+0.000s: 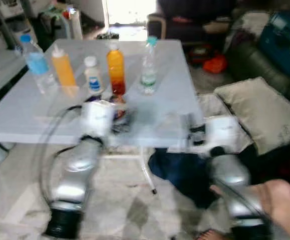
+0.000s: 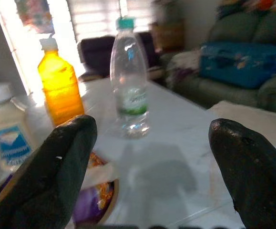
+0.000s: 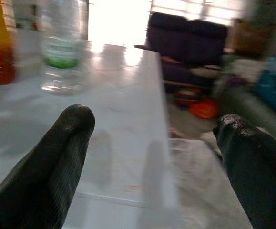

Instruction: Restocking fridge

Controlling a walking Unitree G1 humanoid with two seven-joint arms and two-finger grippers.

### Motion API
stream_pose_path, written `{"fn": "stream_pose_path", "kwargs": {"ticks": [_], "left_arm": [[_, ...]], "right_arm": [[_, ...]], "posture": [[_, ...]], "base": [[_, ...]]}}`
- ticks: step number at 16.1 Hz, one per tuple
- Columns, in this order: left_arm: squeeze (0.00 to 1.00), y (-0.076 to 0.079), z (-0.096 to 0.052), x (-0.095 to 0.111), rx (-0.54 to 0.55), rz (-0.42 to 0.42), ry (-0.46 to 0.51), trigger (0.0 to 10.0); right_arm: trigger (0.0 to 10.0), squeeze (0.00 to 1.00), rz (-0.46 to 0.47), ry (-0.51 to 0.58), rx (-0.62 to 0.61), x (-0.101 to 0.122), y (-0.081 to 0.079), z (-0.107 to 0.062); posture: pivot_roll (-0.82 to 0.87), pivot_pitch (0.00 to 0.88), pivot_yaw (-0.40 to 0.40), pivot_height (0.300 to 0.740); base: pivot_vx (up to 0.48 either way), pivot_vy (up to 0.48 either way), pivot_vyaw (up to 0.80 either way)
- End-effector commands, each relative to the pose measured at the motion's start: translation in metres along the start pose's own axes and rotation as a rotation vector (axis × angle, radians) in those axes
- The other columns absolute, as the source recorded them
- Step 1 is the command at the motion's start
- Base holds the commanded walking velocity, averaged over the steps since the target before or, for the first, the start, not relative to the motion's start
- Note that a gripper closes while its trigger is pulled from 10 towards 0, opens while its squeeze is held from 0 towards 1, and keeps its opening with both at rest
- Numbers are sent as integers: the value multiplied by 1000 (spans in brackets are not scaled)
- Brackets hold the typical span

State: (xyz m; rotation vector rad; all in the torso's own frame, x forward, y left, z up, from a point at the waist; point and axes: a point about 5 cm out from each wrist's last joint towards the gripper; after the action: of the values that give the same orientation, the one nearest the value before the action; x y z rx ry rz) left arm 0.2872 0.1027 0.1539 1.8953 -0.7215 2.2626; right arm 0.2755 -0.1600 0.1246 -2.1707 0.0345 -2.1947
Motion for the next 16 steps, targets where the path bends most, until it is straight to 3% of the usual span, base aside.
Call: {"fn": "stream_pose_path", "kwargs": {"ticks": [1, 5, 9, 11, 13, 16], "left_arm": [[0, -15, -8, -1, 48, 36, -20, 10000], [0, -11, -17, -2, 102, -4, -33, 10000], [0, -8, -3, 12, 96, -25, 2, 10000], [0, -16, 11, 25, 110, -17, 57, 10000], [0, -37, 15, 15, 210, 39, 25, 10000], [0, -40, 19, 5, 224, 62, -3, 10000]], "right_arm": [[10000, 0, 25, 21, 42, 5, -14, 5], [10000, 0, 31, 28, 55, 8, -14, 5], [10000, 0, 37, 37, 34, 9, -11, 6], [10000, 0, 35, 63, 37, 16, -10, 17], [10000, 0, 27, 113, 34, 25, -10, 28], [10000, 0, 20, 148, 11, 36, -3, 29]], "posture": [[32, 17, 9, 740], [29, 33, 1, 740], [26, 21, 16, 740], [28, 0, 9, 740], [-8, 0, 11, 740], [-30, 0, 8, 740]], "base": [[0, 446, -469], [0, 446, -269], [0, 451, 0], [0, 465, 0], [0, 0, 0], [0, 0, 0]]}}
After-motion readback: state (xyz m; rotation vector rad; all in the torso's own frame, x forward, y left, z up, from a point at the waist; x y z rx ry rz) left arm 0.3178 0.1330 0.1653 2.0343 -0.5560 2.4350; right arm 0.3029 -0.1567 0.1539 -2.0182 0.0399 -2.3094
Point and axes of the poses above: a point about 5 cm out from each wrist's last joint towards the gripper, its own z axis pointing out of the wrist towards the gripper, its own x axis along the axis of the wrist's last joint, y = z × x, and after that the axes turned 11 degrees about z, right-handed
